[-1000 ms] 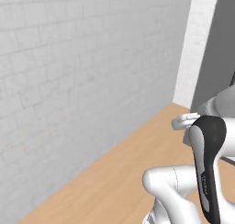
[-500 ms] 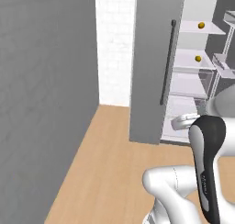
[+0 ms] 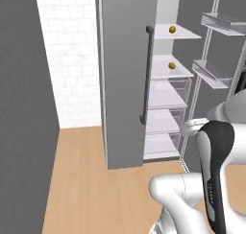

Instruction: Place one lemon and one fish in each tupperware on the nearby counter, to pack two identical lunches.

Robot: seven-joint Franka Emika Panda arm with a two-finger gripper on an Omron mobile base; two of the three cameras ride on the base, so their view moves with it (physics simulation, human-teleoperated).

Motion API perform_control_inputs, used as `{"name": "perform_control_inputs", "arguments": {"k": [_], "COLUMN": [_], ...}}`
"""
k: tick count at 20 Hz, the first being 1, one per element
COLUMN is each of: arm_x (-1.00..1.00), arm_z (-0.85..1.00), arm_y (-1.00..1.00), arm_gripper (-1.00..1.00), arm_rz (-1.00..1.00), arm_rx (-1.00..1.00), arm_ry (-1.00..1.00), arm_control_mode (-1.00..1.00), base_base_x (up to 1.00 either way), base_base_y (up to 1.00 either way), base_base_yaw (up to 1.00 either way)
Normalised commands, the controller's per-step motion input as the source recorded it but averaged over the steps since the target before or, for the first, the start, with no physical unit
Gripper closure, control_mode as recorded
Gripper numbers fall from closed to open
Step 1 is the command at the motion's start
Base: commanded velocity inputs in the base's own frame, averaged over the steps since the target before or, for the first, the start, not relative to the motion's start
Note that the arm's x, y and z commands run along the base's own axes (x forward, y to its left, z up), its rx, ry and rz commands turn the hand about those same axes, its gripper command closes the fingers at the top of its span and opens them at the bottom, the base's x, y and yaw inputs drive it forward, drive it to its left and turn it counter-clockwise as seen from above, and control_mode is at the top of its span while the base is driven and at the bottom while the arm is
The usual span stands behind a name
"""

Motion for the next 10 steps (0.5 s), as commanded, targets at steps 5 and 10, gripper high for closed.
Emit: {"name": "perform_control_inputs", "arguments": {"k": [5, 10], "arm_x": [0.0, 0.0], "arm_z": [0.0, 0.0], "arm_y": [0.0, 0.0], "arm_gripper": [-1.0, -1.0], "arm_rz": [0.0, 0.0], "arm_rx": [0.0, 0.0], "arm_ry": [0.0, 0.0], "arm_control_mode": [1.0, 1.0], "base_base_x": [0.97, 0.69], "base_base_y": [0.0, -0.32], "base_base_yaw": [-0.03, -0.07]}}
